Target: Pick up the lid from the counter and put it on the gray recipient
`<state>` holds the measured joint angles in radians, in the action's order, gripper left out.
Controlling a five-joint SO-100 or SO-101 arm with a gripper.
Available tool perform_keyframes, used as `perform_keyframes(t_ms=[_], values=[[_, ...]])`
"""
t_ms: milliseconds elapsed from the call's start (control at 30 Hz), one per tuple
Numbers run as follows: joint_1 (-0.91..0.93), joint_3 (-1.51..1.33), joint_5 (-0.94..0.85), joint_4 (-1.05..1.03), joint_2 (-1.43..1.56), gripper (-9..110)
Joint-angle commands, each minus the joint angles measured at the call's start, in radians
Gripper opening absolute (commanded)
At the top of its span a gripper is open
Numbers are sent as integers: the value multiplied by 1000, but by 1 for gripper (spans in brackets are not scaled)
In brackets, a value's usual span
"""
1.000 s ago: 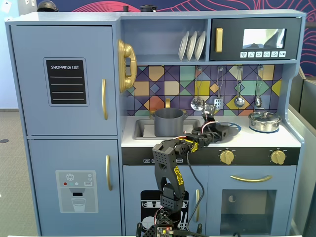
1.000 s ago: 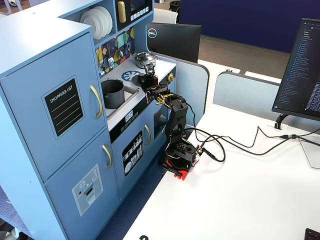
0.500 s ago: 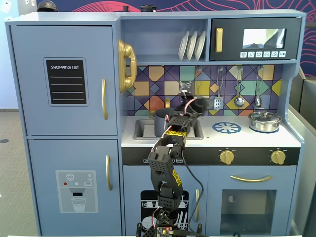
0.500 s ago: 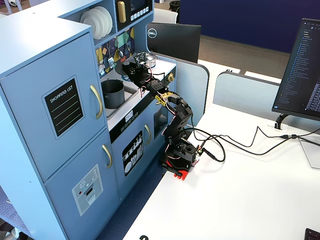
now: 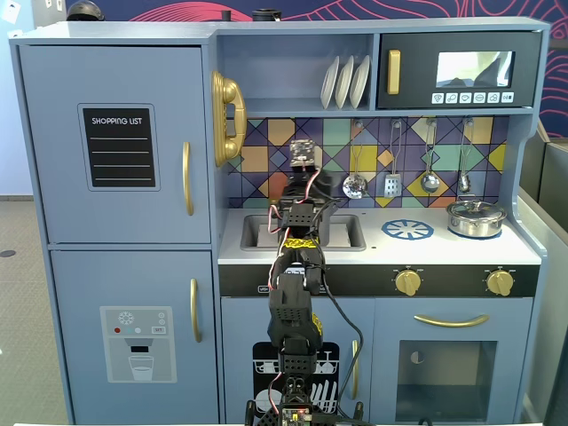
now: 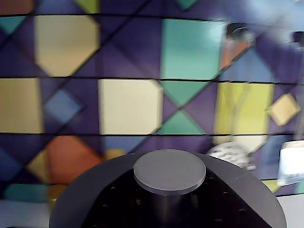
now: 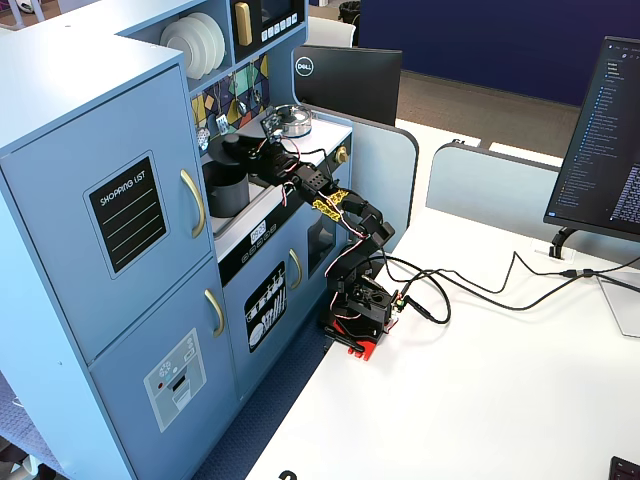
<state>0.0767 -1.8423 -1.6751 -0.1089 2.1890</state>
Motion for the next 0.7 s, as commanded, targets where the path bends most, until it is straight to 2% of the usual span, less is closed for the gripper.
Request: perform_keyframes(t_ms=[0, 667], values=[[-26, 14, 23, -5, 54, 0], [-51, -71, 54, 112, -40, 0]])
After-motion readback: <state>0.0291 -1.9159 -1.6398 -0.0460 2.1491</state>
